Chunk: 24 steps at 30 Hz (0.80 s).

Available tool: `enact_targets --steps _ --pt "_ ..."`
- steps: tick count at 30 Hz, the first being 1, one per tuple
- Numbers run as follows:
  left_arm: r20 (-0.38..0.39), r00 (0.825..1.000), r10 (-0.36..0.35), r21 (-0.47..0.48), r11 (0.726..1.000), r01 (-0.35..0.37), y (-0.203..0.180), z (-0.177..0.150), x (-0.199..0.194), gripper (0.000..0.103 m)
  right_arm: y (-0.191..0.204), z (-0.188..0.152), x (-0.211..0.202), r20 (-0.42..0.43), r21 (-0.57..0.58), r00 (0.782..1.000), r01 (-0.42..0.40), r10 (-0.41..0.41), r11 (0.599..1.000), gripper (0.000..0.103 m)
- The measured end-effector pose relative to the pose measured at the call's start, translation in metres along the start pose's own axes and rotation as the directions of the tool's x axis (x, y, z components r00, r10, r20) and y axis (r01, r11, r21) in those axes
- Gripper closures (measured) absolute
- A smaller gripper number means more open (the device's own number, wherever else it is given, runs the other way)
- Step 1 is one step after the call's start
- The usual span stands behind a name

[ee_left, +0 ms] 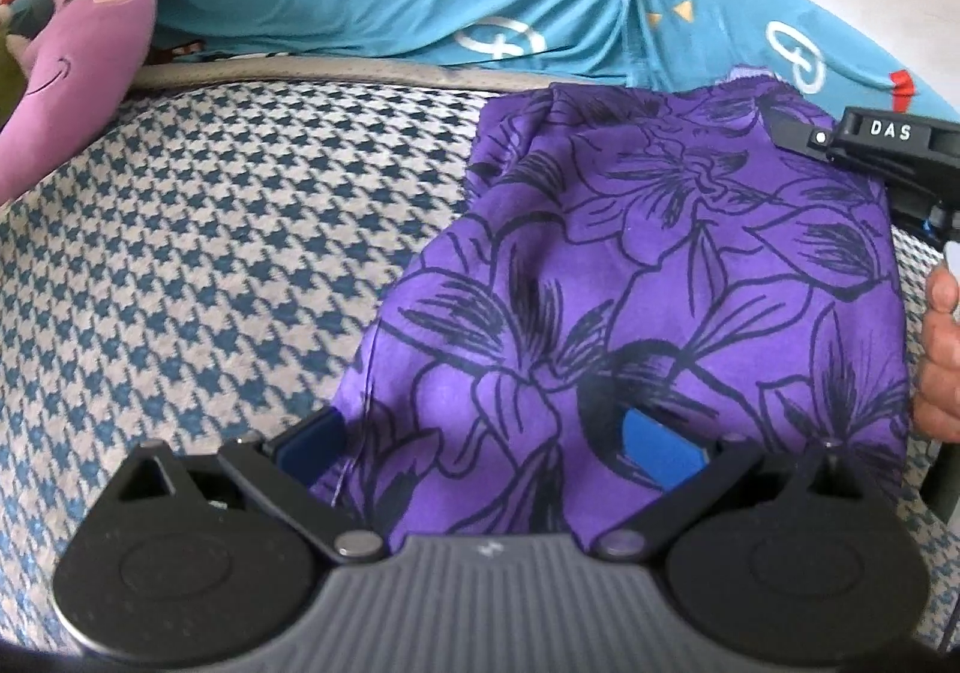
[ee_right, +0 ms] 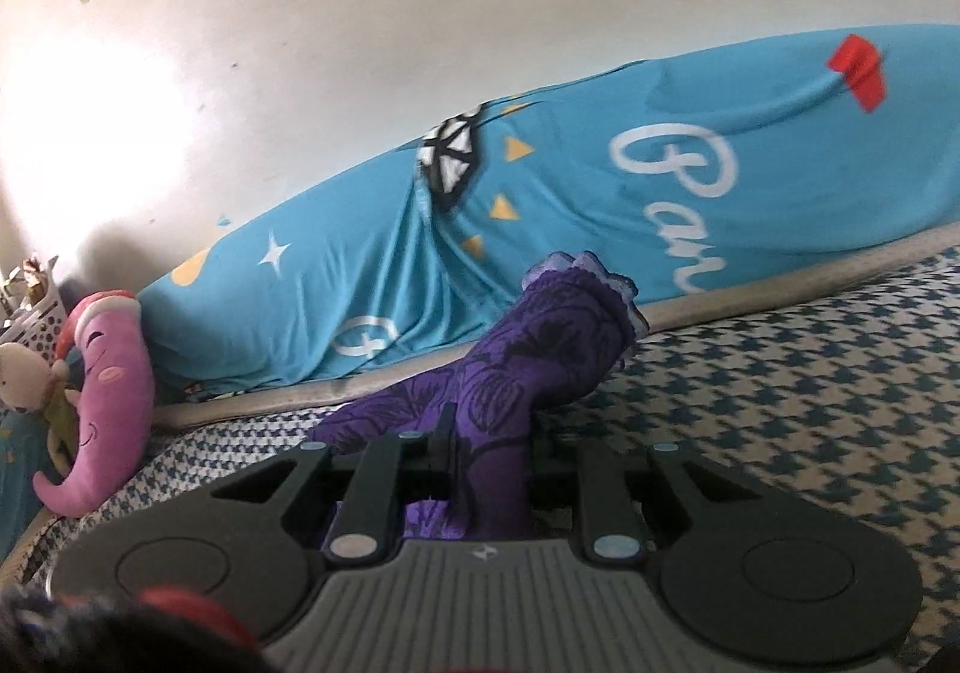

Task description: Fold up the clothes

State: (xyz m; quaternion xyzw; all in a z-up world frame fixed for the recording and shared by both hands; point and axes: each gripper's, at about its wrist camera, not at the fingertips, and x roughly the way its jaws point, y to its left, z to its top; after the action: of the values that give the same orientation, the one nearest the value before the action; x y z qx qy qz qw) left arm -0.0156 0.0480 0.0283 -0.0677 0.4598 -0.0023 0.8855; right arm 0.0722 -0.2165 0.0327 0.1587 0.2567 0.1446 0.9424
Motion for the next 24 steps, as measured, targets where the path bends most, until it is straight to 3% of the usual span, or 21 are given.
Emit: enact_targets --steps 14,17,24 --pt "0.0 0.999 -0.051 0.054 0.997 0.051 -0.033 -0.007 0.002 0.0 -0.068 0.007 -0.054 0.048 0.075 0.982 0.178 -0.182 0.981 0.088" --pt "-0.001 0.999 -0.052 0.071 0.996 0.052 -0.04 -0.009 0.003 0.0 -0.086 0.009 -0.066 0.049 0.093 0.973 0.22 -0.225 0.971 0.098" --pt "-0.013 0.998 -0.055 0.089 0.995 0.055 -0.053 -0.011 0.01 0.0 -0.143 0.012 -0.098 0.046 0.28 0.983 0.158 -0.177 0.947 0.093"
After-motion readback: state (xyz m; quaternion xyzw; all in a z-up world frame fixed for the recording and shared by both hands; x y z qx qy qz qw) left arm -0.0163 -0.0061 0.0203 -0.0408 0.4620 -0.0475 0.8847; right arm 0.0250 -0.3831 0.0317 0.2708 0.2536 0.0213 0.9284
